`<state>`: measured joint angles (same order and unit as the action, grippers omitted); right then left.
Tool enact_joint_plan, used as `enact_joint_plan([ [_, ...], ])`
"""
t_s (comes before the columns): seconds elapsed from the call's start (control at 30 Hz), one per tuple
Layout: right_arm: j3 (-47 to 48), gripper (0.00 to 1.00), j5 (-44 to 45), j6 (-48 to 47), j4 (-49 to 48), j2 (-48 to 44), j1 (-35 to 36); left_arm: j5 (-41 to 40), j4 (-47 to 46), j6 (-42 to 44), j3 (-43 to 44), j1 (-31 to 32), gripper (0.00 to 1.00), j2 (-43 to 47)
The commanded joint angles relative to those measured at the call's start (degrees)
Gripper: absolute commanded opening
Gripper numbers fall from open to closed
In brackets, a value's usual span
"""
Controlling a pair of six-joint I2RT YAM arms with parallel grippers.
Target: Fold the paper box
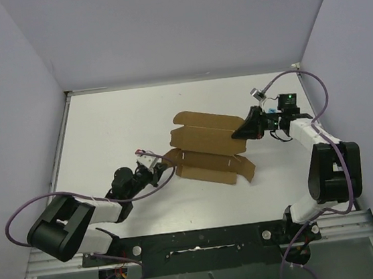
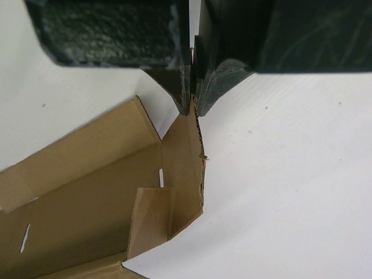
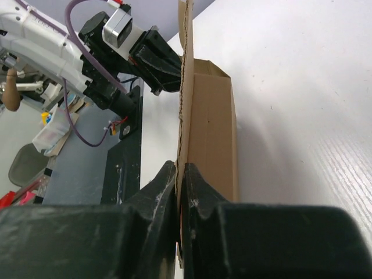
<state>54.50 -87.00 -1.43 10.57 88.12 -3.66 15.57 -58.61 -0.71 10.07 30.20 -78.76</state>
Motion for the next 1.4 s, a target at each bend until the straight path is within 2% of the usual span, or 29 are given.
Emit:
enact_joint_plan([
  [0.0, 4.56, 0.0, -0.54, -8.96, 10.76, 2.32, 1.2, -1.73, -8.55, 0.9, -1.12, -0.32, 0.0, -2.26],
  [0.07, 5.49, 0.0, -0.3, -11.83, 14.39, 3.62, 1.73, -1.96, -9.83, 0.17, -2.02, -0.32, 0.0, -2.81],
  [0.23, 5.63, 0.0, 1.22, -13.36, 15.64, 4.93, 2.93, -2.25, -9.86, -2.47, -3.71, -0.33, 0.0, -3.11],
  [0.53, 7.79, 0.0, 4.19, -21.49, 23.45, 6.71, 3.48, -2.04, -9.83, -7.31, -5.38, -0.31, 0.01, -2.25],
  [1.07, 9.61, 0.0, 3.4, -29.37, 30.0, 6.57, 3.36, -0.6, 5.73, -12.62, -5.03, -0.36, 0.05, 12.74],
  [1.37, 10.84, 0.0, 1.37, -31.88, 32.56, 3.27, 1.22, 1.31, 5.88, -12.0, -2.96, -0.32, 0.0, 12.01],
])
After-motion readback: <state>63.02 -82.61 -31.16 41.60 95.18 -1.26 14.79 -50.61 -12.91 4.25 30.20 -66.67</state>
